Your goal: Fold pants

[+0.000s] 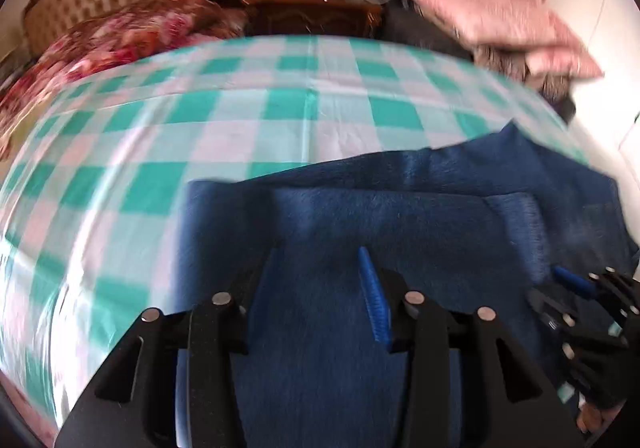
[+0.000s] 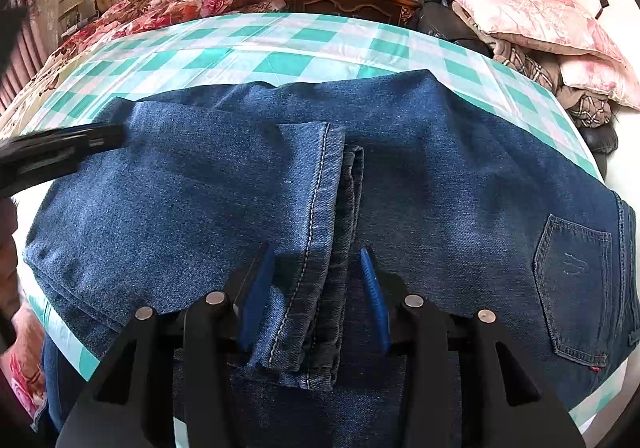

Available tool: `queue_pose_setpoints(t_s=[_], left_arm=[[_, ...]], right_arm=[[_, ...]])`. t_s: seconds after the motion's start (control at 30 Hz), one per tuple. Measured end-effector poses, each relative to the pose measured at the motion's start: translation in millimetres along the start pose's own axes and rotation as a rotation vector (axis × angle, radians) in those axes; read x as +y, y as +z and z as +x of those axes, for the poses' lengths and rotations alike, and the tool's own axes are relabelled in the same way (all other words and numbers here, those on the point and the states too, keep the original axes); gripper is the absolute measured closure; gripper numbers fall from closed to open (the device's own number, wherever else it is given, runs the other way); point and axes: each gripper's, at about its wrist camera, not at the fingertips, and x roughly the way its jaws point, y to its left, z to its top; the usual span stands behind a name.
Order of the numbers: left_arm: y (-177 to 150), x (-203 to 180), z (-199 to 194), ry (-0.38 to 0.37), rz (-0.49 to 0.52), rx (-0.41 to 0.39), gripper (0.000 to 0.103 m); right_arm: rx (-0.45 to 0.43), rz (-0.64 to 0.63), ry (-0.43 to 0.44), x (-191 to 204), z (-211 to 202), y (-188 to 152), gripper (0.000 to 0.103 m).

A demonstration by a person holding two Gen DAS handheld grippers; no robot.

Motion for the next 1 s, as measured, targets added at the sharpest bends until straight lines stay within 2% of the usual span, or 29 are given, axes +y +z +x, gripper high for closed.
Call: queue_pose_setpoints(t_s=[0.07, 0.13, 0.2, 0.27, 0.33, 0.5, 0.6, 0.8, 0.87, 1.0], left_arm=[[-25, 16, -23, 0.054, -0.064, -0.025, 0.057], [-45, 27, -35, 0.094, -0.106, -0.019, 0.058], [-68, 34, -40, 0.137, -0.107, 0.008, 0.057], [-85, 38, -37, 0.124, -0.103, 0.038, 0.056], [-89, 43, -43, 0.144, -0.123, 0.023, 0.042], [-95, 46, -51, 0.128, -0.131, 0.0, 0.042], [-102, 52, -51, 0.095, -0.157, -0.013, 0.042], [-109, 51, -53, 0.045, -0.133, -0.054, 0.05], [-111, 51, -53, 0.037, -0.127, -0.073, 0.05], [-112, 52, -52, 0.026, -0.116, -0.094, 0.05]], right_arm=[[0.0, 0.002, 0.001, 0, 0, 0, 0.063], [-0.002, 0.0, -0.002, 0, 0, 1, 0.063], [-0.001, 0.0, -0.004, 1, 0, 1, 0.062], [0.0, 0.002, -0.007, 1, 0, 1, 0.061], [0.005, 0.004, -0.01, 1, 1, 2, 0.059], [0.057, 0.048, 0.019, -5, 1, 10, 0.056], [0.061, 0.097, 0.102, -11, -4, 18, 0.056], [0.057, 0.195, 0.372, -12, -15, 38, 0.056], [0.066, 0.229, 0.499, -11, -13, 45, 0.056], [0.082, 0.238, 0.655, -4, -8, 51, 0.056]])
